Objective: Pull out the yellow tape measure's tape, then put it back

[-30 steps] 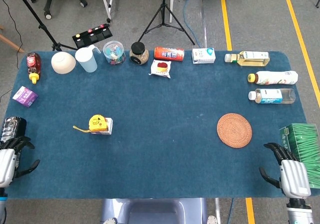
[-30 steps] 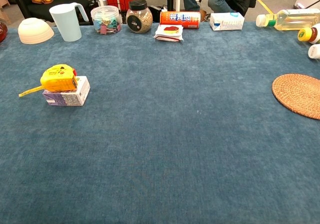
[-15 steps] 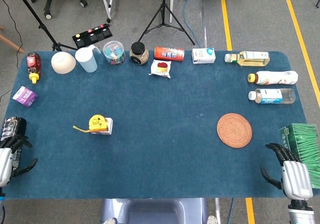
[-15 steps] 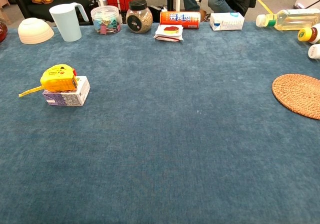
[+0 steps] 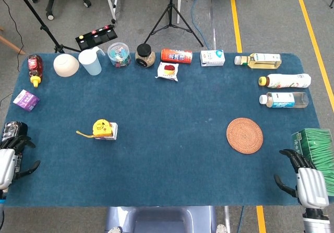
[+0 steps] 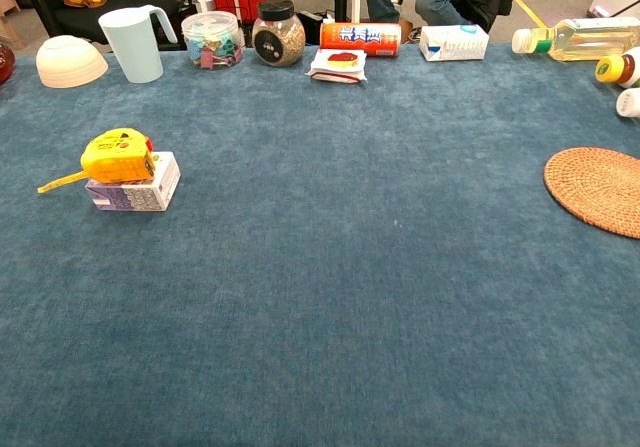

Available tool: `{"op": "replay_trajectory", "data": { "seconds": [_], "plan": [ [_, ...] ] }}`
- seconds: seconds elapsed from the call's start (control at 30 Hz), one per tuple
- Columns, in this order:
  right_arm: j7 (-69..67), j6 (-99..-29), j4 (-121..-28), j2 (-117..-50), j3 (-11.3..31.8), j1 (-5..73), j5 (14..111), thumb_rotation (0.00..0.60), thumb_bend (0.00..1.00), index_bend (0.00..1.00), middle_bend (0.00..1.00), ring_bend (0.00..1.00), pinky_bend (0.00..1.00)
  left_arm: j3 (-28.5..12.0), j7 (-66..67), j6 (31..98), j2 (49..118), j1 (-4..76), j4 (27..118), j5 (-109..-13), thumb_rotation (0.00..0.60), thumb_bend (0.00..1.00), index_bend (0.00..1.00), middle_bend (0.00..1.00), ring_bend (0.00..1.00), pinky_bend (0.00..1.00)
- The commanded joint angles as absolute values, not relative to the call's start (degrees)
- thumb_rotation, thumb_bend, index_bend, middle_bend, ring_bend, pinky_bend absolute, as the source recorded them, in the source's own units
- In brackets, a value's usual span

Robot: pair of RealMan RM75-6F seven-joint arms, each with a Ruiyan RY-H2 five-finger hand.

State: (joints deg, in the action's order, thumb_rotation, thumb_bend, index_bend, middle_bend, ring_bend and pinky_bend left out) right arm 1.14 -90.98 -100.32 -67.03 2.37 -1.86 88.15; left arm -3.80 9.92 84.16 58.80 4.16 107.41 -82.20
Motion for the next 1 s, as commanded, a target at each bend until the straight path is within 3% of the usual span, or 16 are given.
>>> {"op": "replay_trajectory", "data": {
  "seconds": [0.03, 0.2, 0.4, 0.53, 0.67, 1.0],
  "plan": [
    [0.9, -91.0, -100.2, -66.9, 2.4, -2.0, 88.0, 0.600, 0.31, 0.23, 0.23, 0.25, 0.28, -4.8, 12.7, 79.7, 55.1, 6.8, 110.4, -79.3, 0.600, 0.19, 0.30, 0.26, 0.23, 0.33],
    [0.4, -90.5, -99.7, -66.9, 2.4, -1.9, 87.6, 0.600, 0.31, 0.23, 0.23, 0.25, 0.28, -7.0, 15.5, 72.3, 50.8, 11.7, 113.4, -73.6, 0.600, 0.19, 0.17, 0.17, 0.15, 0.32],
    [0.1, -89.9, -99.3, -66.8, 2.6, -1.6, 87.3, 0.600, 0.31, 0.23, 0.23, 0.25, 0.28, -9.3, 19.8, 61.6, 47.7, 19.5, 113.9, -66.9, 0.600, 0.19, 0.11, 0.08, 0.08, 0.27],
    [0.2, -89.5, -99.1, -67.1, 2.7, -1.5, 86.9, 0.600, 0.31, 0.23, 0.23, 0.24, 0.28, -10.5, 23.0, 56.1, 49.3, 25.2, 111.8, -63.3, 0.600, 0.19, 0.10, 0.06, 0.07, 0.26],
    [0.5, -89.1, -99.2, -67.3, 2.7, -1.4, 86.6, 0.600, 0.31, 0.23, 0.23, 0.25, 0.28, -10.4, 26.6, 51.5, 51.4, 30.2, 109.7, -61.4, 0.600, 0.19, 0.00, 0.01, 0.03, 0.24],
    [1.6, -89.4, -99.9, -67.0, 2.8, -1.7, 85.9, 0.600, 0.31, 0.23, 0.23, 0.25, 0.28, -9.0, 31.1, 46.4, 55.5, 37.4, 106.4, -56.5, 0.600, 0.19, 0.00, 0.00, 0.01, 0.24]
  ]
}}
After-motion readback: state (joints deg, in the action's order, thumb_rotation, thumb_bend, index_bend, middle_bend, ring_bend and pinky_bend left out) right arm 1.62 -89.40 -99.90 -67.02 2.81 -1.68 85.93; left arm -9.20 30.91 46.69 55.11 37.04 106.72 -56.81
